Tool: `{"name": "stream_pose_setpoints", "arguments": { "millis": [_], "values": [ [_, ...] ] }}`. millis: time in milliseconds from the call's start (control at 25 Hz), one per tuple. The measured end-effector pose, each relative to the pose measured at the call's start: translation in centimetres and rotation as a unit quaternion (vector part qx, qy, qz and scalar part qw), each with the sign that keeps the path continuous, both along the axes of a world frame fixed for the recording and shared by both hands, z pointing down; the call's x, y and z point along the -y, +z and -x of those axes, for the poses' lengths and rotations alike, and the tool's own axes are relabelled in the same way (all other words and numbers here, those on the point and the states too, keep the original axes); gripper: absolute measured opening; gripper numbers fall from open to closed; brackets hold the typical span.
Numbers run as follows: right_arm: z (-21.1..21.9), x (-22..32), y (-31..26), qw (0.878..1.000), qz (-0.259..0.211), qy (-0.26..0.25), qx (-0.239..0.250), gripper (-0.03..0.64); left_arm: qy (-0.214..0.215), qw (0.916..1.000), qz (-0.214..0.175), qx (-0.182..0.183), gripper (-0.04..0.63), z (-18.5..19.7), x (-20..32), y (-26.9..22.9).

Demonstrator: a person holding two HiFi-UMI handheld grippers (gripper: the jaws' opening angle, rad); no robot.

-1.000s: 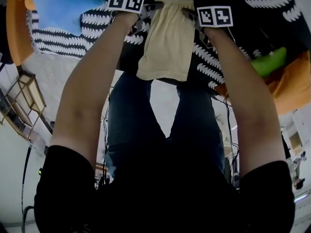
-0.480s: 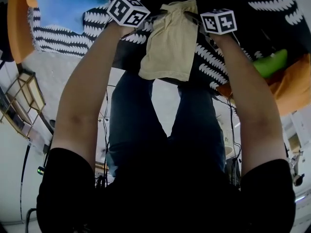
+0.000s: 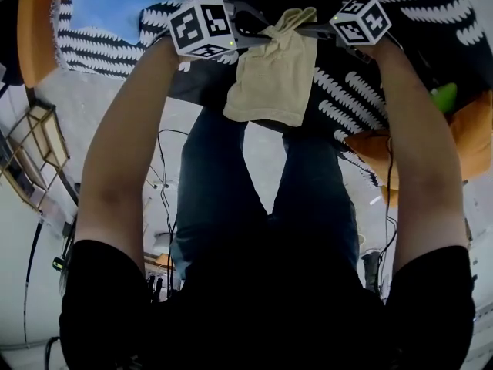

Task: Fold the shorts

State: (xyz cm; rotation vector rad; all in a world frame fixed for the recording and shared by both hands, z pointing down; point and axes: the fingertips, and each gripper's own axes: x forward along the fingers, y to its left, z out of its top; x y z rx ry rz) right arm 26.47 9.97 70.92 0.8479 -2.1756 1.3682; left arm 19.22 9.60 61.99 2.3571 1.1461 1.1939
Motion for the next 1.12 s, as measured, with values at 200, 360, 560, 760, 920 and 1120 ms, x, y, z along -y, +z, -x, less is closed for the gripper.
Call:
{"name": "stream_pose_setpoints", "arguments": {
  "millis": [200, 360, 560, 760, 920, 1120],
  "values": [
    [3.6, 0.8, -0.2, 0.989, -0.034, -0.145, -0.026, 0.378, 0.034, 0.9993, -0.013, -0.005, 0.083, 2.1, 0.0, 0.2],
    [4.5, 0.9, -1.1, 0.977, -0.062, -0.200, -0.049, 0.224, 0.039, 0.9986, -0.034, -0.006, 0.083, 2.0, -0.2, 0.1],
    [4.1, -0.2, -2.1, 0.976, -0.075, -0.193, -0.065, 0.121, 0.031, 0.9982, -0.050, -0.009, 0.083, 2.1, -0.6, -0.4],
    [3.0, 0.4, -2.6, 0.979, -0.076, -0.169, -0.089, 0.055, -0.019, 0.9986, -0.049, 0.003, 0.083, 2.3, 1.7, 0.4],
    [1.1, 0.4, -3.6, 0.979, -0.084, -0.147, -0.113, 0.049, -0.037, 0.9968, -0.069, 0.012, 0.084, 0.8, 3.3, 0.5],
    [0.3, 2.4, -4.4, 0.976, -0.110, -0.109, -0.152, 0.048, -0.028, 0.9900, -0.138, -0.008, 0.084, 0.4, 5.9, 0.6]
  ]
}}
